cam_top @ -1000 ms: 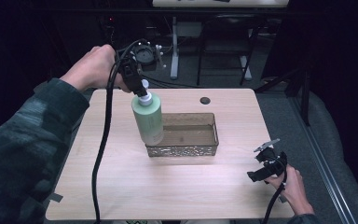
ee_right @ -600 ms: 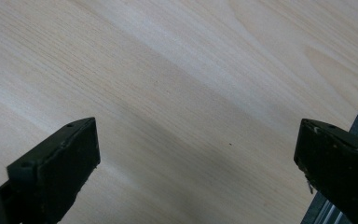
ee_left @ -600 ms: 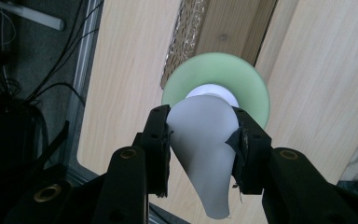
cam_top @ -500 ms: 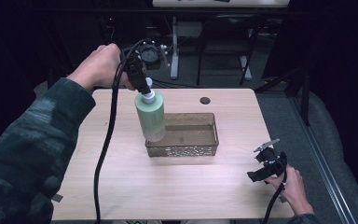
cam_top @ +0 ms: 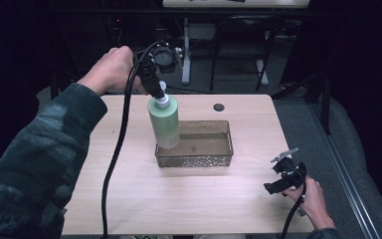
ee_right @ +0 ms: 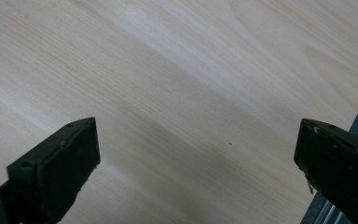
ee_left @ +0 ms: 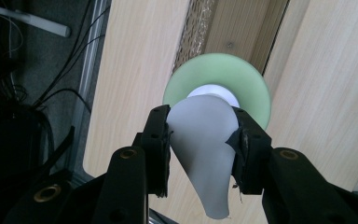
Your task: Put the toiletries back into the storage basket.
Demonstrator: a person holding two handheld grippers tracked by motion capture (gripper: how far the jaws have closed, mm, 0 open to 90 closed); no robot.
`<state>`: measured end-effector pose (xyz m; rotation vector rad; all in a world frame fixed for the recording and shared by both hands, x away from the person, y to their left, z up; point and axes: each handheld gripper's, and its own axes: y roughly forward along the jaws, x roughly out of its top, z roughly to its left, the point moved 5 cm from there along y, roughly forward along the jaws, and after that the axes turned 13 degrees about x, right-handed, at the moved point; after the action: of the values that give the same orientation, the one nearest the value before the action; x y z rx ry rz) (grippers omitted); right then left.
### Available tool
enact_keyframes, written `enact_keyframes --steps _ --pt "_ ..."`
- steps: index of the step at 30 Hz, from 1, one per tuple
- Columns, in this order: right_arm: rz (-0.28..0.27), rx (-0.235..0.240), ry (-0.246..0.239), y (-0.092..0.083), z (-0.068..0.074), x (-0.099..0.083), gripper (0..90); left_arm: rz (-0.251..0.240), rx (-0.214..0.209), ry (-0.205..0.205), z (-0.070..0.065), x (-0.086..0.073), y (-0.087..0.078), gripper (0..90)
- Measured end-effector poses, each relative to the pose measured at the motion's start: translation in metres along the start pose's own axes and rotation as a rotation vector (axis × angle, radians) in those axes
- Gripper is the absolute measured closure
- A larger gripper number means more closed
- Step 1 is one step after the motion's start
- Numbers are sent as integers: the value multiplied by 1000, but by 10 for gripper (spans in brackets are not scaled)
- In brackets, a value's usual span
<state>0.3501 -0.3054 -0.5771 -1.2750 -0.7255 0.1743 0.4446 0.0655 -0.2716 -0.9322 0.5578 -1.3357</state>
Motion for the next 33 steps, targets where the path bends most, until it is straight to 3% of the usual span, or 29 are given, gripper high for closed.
enact_keyframes --steps 11,33 --pt "-1 1 8 -1 0 -2 0 -6 9 6 -1 4 8 628" --pt "0 -4 4 -2 0 -4 0 -15 -18 -3 -10 3 30 628"
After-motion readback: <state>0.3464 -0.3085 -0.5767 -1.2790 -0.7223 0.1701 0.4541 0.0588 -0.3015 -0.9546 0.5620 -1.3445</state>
